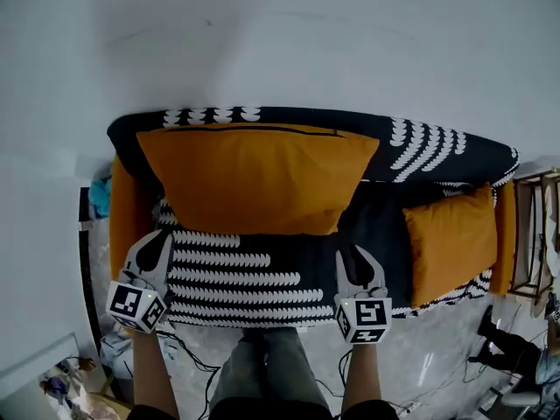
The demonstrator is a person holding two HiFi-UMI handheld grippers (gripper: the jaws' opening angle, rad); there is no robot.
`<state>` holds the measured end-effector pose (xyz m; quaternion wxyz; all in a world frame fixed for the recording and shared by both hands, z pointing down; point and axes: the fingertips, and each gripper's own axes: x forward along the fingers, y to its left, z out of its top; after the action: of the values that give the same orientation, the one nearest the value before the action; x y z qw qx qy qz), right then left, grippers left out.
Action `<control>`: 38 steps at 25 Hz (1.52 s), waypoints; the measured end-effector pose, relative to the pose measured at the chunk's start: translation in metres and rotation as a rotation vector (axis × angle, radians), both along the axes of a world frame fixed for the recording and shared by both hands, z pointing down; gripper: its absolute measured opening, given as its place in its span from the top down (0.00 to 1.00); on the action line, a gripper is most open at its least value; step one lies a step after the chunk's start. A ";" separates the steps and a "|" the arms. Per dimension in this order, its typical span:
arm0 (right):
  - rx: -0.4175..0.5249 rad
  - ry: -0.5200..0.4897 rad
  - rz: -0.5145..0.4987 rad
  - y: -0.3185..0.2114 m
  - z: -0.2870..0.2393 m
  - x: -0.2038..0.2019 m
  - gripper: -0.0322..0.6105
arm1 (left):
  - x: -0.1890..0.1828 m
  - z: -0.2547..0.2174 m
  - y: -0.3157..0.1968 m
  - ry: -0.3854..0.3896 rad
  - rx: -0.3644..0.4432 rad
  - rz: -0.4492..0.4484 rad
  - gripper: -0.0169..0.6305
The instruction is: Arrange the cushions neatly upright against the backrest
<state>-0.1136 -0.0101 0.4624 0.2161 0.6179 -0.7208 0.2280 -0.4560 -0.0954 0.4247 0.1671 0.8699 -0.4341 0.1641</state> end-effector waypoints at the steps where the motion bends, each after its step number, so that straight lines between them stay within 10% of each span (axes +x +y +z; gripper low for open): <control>1: 0.014 -0.002 0.008 0.003 -0.008 -0.001 0.78 | 0.001 -0.009 0.003 0.009 0.010 -0.005 0.97; 8: 0.091 -0.012 0.043 0.027 -0.067 -0.018 0.93 | -0.001 -0.070 0.029 0.022 0.069 0.024 0.97; 38: 0.323 0.011 0.134 0.196 -0.293 -0.020 0.93 | 0.065 -0.295 0.174 0.145 0.307 0.260 0.97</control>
<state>-0.1334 0.1863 0.1690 0.1024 0.6924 -0.7041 0.1199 -0.3915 0.0786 0.1298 0.0409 0.9434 -0.3248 0.0535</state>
